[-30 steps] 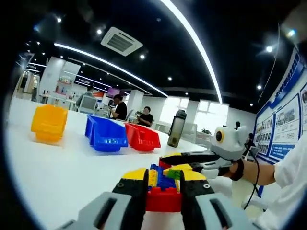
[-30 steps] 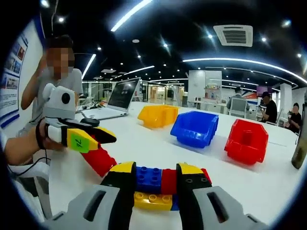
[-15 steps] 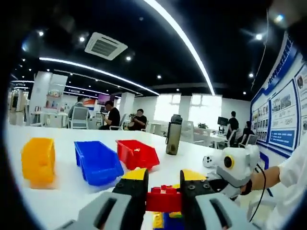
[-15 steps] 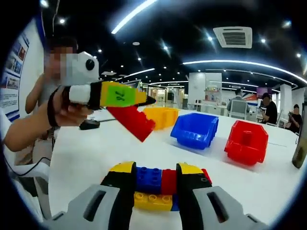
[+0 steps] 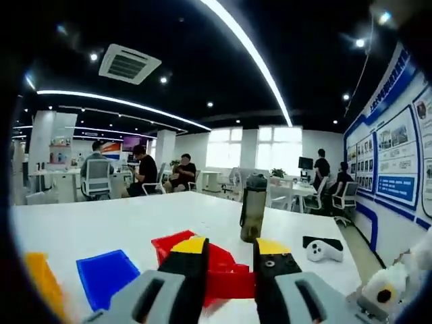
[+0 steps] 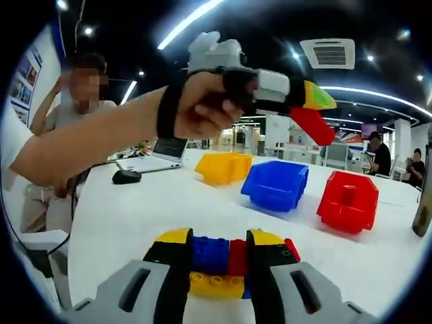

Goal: Take apart the toy blocks one by one and place each separated block into its matching bin, sorting the blocks by their type until all the connected pieces are disassembled and separated into the correct bins

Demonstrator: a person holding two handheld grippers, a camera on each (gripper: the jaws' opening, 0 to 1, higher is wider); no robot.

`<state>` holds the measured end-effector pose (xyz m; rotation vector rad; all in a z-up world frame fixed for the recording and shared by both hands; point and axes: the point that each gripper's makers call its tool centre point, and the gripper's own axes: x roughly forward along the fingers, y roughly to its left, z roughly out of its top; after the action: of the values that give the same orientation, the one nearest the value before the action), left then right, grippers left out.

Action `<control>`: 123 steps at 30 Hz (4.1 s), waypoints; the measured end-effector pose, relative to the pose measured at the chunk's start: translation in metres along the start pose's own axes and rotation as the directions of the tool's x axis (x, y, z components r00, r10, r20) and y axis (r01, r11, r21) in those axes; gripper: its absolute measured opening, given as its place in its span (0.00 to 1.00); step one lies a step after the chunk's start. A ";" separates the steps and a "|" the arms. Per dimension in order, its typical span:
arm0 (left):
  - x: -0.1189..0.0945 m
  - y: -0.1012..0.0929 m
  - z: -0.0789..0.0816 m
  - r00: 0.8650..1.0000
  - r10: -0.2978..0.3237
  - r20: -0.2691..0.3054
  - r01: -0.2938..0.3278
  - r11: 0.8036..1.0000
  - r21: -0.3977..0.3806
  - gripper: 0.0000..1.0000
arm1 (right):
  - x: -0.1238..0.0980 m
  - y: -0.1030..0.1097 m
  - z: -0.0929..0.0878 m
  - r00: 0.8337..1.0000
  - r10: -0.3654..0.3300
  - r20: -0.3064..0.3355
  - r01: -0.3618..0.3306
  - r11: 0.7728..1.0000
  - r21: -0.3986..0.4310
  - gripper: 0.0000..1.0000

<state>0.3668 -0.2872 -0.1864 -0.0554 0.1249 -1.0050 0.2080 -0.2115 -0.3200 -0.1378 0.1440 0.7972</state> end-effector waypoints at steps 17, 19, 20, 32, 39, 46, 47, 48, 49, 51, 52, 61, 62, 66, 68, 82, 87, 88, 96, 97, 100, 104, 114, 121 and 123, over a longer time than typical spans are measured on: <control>0.104 0.059 -0.017 0.978 0.203 -0.047 -0.192 0.966 0.172 0.28 | 0.007 0.011 0.004 0.999 0.030 0.038 -0.030 0.999 -0.015 0.32; 0.106 0.056 -0.021 0.978 0.204 -0.053 -0.192 0.965 0.177 0.55 | 0.006 0.011 0.003 0.999 0.029 0.035 -0.028 0.999 -0.017 0.32; 0.106 0.047 -0.029 0.983 0.161 -0.089 -0.148 0.980 0.137 0.68 | 0.006 0.011 0.003 0.999 0.028 0.036 -0.027 1.000 -0.016 0.32; 0.048 0.026 -0.010 0.990 0.129 -0.048 -0.120 0.981 0.152 0.64 | 0.002 0.014 0.003 0.999 0.022 0.046 -0.021 1.000 -0.013 0.31; -0.033 -0.006 -0.014 0.996 0.089 -0.029 -0.082 0.977 0.195 0.64 | 0.001 0.016 0.003 0.999 0.015 0.041 -0.014 1.000 -0.012 0.32; -0.134 -0.041 -0.055 0.998 0.058 0.010 -0.058 0.994 0.096 0.62 | -0.001 0.018 0.003 0.999 0.010 0.036 -0.009 1.000 -0.015 0.32; -0.138 -0.043 -0.057 0.998 0.057 0.012 -0.058 0.994 0.090 0.62 | -0.001 0.018 0.003 0.999 0.012 0.039 -0.011 1.000 -0.016 0.32; -0.149 -0.046 -0.062 0.998 0.060 0.018 -0.061 0.994 0.089 0.62 | -0.001 0.019 0.003 0.999 0.012 0.039 -0.011 1.000 -0.016 0.32; -0.167 -0.052 -0.072 0.997 0.072 0.026 -0.074 0.994 0.078 0.62 | -0.001 0.018 0.003 0.999 0.011 0.041 -0.010 1.000 -0.016 0.32; -0.181 -0.058 -0.081 0.996 0.079 0.035 -0.081 0.995 0.059 0.62 | -0.001 0.018 0.003 0.999 0.012 0.041 -0.011 1.000 -0.016 0.32; -0.185 -0.060 -0.086 0.996 0.084 0.036 -0.086 0.995 0.052 0.62 | -0.001 0.019 0.004 0.999 0.013 0.042 -0.013 1.000 -0.010 0.32; -0.195 -0.082 -0.134 0.996 0.087 0.010 -0.087 0.996 0.008 0.61 | -0.006 0.010 0.018 0.998 -0.006 0.059 0.008 0.999 -0.034 0.32; -0.193 -0.085 -0.139 0.996 0.085 0.001 -0.085 0.996 0.015 0.61 | -0.007 0.005 0.018 0.998 -0.019 0.058 0.022 0.998 -0.050 0.32; -0.186 -0.091 -0.149 0.997 0.074 -0.027 -0.074 0.997 0.026 0.60 | -0.008 -0.009 0.019 0.998 -0.038 0.059 0.040 0.998 -0.047 0.32; -0.182 -0.093 -0.154 0.997 0.070 -0.041 -0.069 0.997 0.027 0.59 | -0.008 -0.016 0.019 0.997 -0.047 0.060 0.050 0.998 -0.041 0.32; -0.168 -0.091 -0.167 0.990 0.115 -0.075 -0.111 0.992 0.063 0.53 | 0.004 -0.033 0.000 0.999 -0.033 0.028 0.032 0.998 0.053 0.30; -0.165 -0.092 -0.169 0.990 0.114 -0.085 -0.109 0.992 0.061 0.42 | 0.004 -0.032 0.001 0.999 -0.033 0.031 0.032 0.999 0.031 0.28; -0.164 -0.092 -0.170 0.990 0.113 -0.087 -0.108 0.993 0.057 0.40 | 0.004 -0.031 0.000 0.999 -0.033 0.029 0.033 0.999 0.028 0.28; -0.164 -0.092 -0.176 0.987 0.123 -0.105 -0.115 0.990 0.083 0.27 | 0.004 -0.029 0.000 0.999 -0.033 0.032 0.032 0.999 0.022 0.27; -0.164 -0.091 -0.176 0.985 0.134 -0.110 -0.120 0.985 0.121 0.27 | 0.004 -0.028 0.000 0.999 -0.030 0.035 0.029 0.999 0.021 0.26; -0.164 -0.090 -0.176 0.985 0.136 -0.107 -0.124 0.987 0.104 0.27 | 0.005 -0.026 0.001 0.999 -0.031 0.035 0.031 0.999 0.019 0.21; -0.166 -0.089 -0.175 0.984 0.142 -0.111 -0.131 0.986 0.099 0.26 | 0.005 -0.024 0.002 0.999 -0.037 0.038 0.035 0.999 0.037 0.07; -0.167 -0.087 -0.175 0.986 0.112 -0.122 -0.114 0.993 -0.015 0.24 | 0.000 -0.024 0.002 0.996 -0.067 0.050 0.067 0.998 0.016 0.03; -0.170 -0.086 -0.170 0.993 0.064 -0.102 -0.086 0.970 -0.226 0.24 | 0.000 -0.020 -0.001 0.997 -0.064 0.046 0.063 0.998 0.010 0.03; -0.169 -0.077 -0.166 0.992 0.083 -0.090 -0.094 0.987 -0.132 0.25 | 0.000 -0.020 -0.002 0.997 -0.066 0.045 0.066 0.998 0.005 0.03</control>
<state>0.1907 -0.1839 -0.3293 -0.1311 0.2712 -0.9091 0.2228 -0.2256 -0.3205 -0.1204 0.0981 0.7337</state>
